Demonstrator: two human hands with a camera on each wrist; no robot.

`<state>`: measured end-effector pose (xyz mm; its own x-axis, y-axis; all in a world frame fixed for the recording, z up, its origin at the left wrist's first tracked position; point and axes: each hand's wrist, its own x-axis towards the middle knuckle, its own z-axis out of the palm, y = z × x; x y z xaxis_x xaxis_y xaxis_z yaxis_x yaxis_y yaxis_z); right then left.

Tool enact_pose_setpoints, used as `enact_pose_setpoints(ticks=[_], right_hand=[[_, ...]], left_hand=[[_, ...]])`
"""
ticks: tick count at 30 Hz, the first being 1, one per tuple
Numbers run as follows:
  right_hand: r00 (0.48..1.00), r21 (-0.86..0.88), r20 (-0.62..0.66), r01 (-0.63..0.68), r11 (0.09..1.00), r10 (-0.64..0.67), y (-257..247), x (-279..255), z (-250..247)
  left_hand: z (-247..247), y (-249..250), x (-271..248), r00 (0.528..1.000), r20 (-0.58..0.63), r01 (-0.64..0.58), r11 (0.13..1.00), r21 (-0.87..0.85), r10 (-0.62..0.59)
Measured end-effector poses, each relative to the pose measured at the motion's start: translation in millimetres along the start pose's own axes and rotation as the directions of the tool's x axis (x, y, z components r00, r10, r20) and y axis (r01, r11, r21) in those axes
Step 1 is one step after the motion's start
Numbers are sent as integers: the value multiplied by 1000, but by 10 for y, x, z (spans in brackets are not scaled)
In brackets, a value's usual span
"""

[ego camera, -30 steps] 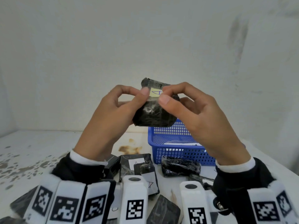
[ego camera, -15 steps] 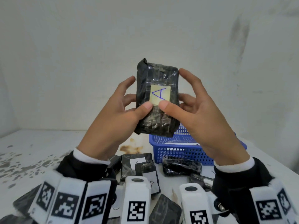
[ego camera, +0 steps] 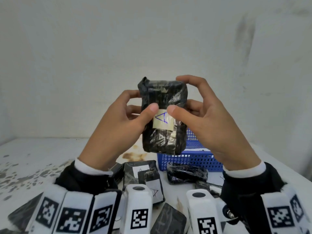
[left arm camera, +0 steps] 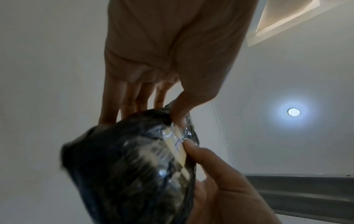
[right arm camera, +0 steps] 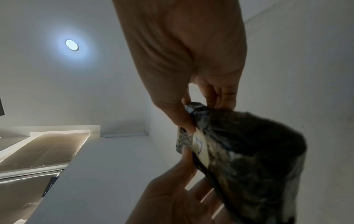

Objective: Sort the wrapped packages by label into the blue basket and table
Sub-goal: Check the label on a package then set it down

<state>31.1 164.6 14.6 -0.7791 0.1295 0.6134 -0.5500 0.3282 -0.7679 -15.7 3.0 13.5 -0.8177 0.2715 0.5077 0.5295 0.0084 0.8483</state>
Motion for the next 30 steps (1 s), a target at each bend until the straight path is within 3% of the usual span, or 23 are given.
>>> enact_pose_setpoints(ticks=[6,15,21,30], right_hand=[[999,-36,-5,40,999,-40,3,-5,9],[996,-131,20,90,987,-88,0,-18,-7],[1000,-6,15,23,1000,-23,-51,-22,4],[1000,10,20,-7,1000,7,-36,-6,23]], left_hand=[[10,-12,12,992,-99,-66,996,65,72],[14,27,-16,993,-64,-99,995,-9,98],[-3,30,-14,997,-43,-67,992,-105,63],[-7,24,2,998,-36,-62,979,-193,56]])
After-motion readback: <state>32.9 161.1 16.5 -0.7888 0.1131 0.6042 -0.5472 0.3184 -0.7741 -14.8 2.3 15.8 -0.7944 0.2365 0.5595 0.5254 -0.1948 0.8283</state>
